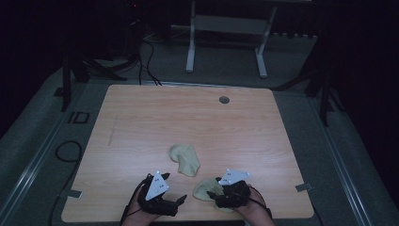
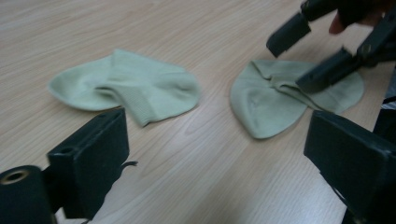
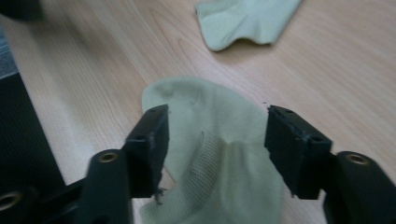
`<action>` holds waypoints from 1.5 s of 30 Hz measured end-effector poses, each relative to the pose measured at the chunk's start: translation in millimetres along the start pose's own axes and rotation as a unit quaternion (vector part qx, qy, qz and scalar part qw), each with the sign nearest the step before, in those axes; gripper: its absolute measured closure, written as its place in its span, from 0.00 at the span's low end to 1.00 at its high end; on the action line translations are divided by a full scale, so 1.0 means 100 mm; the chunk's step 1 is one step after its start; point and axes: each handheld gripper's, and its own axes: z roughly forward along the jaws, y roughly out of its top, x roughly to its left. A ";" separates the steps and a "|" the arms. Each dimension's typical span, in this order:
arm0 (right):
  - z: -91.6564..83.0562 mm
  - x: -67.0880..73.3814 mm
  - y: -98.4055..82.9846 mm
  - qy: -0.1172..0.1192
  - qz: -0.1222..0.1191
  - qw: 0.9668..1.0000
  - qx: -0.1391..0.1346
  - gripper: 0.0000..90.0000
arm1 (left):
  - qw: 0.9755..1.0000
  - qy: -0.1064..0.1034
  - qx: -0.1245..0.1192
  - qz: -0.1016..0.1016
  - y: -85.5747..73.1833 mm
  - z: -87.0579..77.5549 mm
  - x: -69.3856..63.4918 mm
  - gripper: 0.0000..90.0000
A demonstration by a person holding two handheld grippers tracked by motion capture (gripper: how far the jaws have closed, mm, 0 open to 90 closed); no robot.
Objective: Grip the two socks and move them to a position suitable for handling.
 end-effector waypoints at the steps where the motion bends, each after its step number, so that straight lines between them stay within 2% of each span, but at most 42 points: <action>1: -0.03 0.00 0.01 0.000 0.001 1.000 -0.002 0.49 | 1.000 -0.002 0.001 0.005 0.02 0.02 -0.02 0.16; 2: -0.06 0.01 0.01 0.000 0.005 1.000 -0.004 0.53 | 1.000 -0.018 0.004 0.010 0.04 0.05 -0.05 0.17; 3: -0.08 0.02 0.00 0.002 0.006 1.000 -0.002 0.56 | 1.000 -0.027 0.005 0.015 0.05 0.06 -0.06 0.22; 4: -0.09 0.03 0.00 0.004 0.004 1.000 -0.001 0.57 | 0.999 -0.032 0.006 0.024 0.07 0.08 -0.09 0.29; 6: -0.09 0.06 -0.02 0.002 0.001 1.000 0.006 0.62 | 0.997 -0.060 0.005 0.042 0.11 0.11 -0.14 0.46; 7: -0.09 0.06 -0.02 0.002 0.001 1.000 0.006 0.62 | 0.997 -0.060 0.005 0.042 0.11 0.11 -0.14 0.53; 8: -0.07 0.09 -0.04 0.005 -0.001 1.000 0.014 0.65 | 0.995 -0.075 0.015 0.060 0.15 0.18 -0.19 0.57; 11: -0.04 0.11 -0.07 0.008 -0.001 1.000 0.019 0.67 | 0.992 -0.098 0.031 0.077 0.19 0.30 -0.25 0.73; 14: -0.01 0.14 -0.09 0.012 -0.003 1.000 0.023 0.69 | 0.989 -0.107 0.053 0.083 0.20 0.45 -0.29 0.85; 16: 0.01 0.15 -0.10 0.015 -0.006 0.999 0.029 0.70 | 0.988 -0.105 0.071 0.085 0.19 0.56 -0.28 0.91; 19: 0.04 0.15 -0.12 0.015 -0.006 0.999 0.034 0.72 | 0.988 -0.099 0.086 0.082 0.17 0.66 -0.26 0.97; 22: 0.06 0.14 -0.14 0.012 -0.010 0.999 0.043 0.75 | 0.987 -0.090 0.104 0.083 0.14 0.74 -0.23 0.99; 24: 0.08 0.14 -0.15 0.010 -0.015 0.999 0.045 0.77 | 0.987 -0.091 0.105 0.078 0.13 0.75 -0.21 0.99; 27: 0.08 0.15 -0.16 0.000 -0.022 0.999 0.049 0.81 | 0.987 -0.087 0.109 0.081 0.14 0.76 -0.21 0.99; 32: 0.09 0.20 -0.15 -0.028 -0.035 0.998 0.053 0.92 | 0.987 -0.088 0.107 0.079 0.13 0.76 -0.21 0.99; 35: 0.08 0.17 -0.13 -0.022 -0.028 0.998 0.058 0.94 | 0.987 -0.086 0.107 0.083 0.13 0.76 -0.21 0.99; 38: 0.02 0.14 -0.12 -0.015 -0.018 0.998 0.050 0.94 | 0.986 -0.089 0.108 0.085 0.13 0.75 -0.21 0.99; 45: -0.25 -0.06 -0.11 -0.019 0.020 1.000 0.014 0.94 | 0.986 -0.092 0.109 0.082 0.14 0.76 -0.20 0.99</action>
